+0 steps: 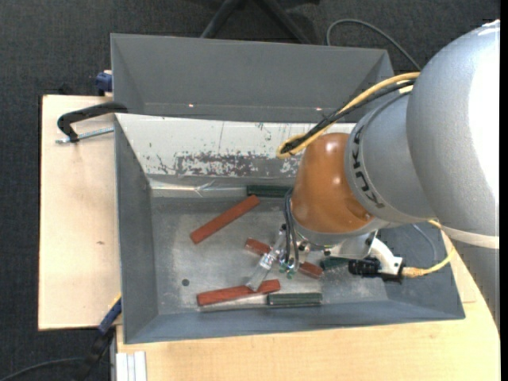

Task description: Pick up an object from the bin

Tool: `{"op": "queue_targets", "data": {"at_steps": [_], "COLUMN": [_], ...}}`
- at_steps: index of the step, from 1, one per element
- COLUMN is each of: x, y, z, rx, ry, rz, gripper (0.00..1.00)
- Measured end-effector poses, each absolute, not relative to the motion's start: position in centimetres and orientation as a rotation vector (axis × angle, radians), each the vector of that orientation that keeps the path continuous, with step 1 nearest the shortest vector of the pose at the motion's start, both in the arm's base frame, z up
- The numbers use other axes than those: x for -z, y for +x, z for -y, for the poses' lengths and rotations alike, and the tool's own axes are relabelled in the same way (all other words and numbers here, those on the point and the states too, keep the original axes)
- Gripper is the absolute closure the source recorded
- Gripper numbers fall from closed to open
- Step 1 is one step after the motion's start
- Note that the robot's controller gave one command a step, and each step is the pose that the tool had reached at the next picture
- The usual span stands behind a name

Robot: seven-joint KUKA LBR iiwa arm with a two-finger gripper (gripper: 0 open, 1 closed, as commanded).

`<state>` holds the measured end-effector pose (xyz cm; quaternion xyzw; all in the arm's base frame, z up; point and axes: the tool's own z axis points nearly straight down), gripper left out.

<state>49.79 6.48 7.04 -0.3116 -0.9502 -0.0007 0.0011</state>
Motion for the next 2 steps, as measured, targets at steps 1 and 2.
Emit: {"op": "queue_targets", "data": {"at_steps": [1,2], "x": [-7.0,-17.8], "y": [49.8,50.0], "z": [-6.5,-6.6], "rx": [0.003,0.009], "ry": [-0.978,-0.978], "rz": [2.985,2.996], "gripper": [1.00,1.00]}}
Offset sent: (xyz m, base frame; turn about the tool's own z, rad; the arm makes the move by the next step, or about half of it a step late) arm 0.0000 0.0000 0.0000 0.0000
